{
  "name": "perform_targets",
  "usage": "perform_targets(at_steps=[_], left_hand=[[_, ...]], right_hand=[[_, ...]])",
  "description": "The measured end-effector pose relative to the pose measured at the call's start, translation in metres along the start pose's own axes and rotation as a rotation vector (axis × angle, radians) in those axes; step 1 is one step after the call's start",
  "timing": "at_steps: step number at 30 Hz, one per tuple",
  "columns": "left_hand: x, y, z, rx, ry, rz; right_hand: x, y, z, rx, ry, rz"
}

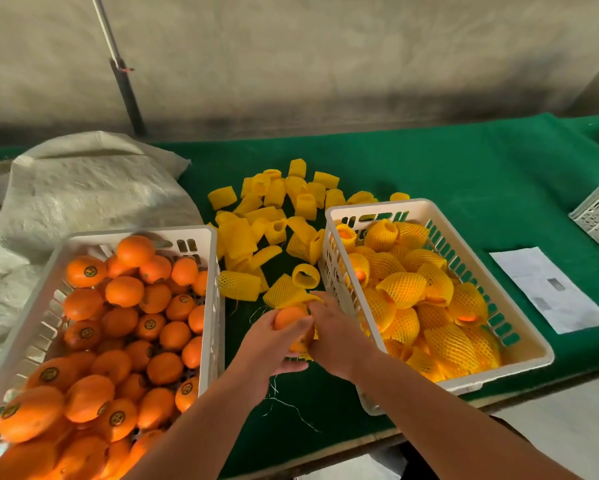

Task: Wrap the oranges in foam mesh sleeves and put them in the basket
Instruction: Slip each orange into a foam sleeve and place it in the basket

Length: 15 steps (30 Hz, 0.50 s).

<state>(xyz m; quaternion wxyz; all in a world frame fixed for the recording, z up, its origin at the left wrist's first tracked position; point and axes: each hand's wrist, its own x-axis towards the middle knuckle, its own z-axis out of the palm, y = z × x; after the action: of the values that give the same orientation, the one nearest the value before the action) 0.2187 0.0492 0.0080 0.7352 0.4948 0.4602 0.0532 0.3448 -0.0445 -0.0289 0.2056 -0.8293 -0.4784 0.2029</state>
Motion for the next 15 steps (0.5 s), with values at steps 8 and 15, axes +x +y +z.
perform_targets(at_steps=[8,15], left_hand=[[-0.010,-0.006,-0.016,-0.070,-0.034,-0.022],[-0.013,-0.028,-0.014,0.500,0.393,0.480]], right_hand=[[-0.020,-0.023,-0.003,0.051,-0.001,-0.025],[-0.043,-0.049,0.004,0.004,0.085,-0.109]])
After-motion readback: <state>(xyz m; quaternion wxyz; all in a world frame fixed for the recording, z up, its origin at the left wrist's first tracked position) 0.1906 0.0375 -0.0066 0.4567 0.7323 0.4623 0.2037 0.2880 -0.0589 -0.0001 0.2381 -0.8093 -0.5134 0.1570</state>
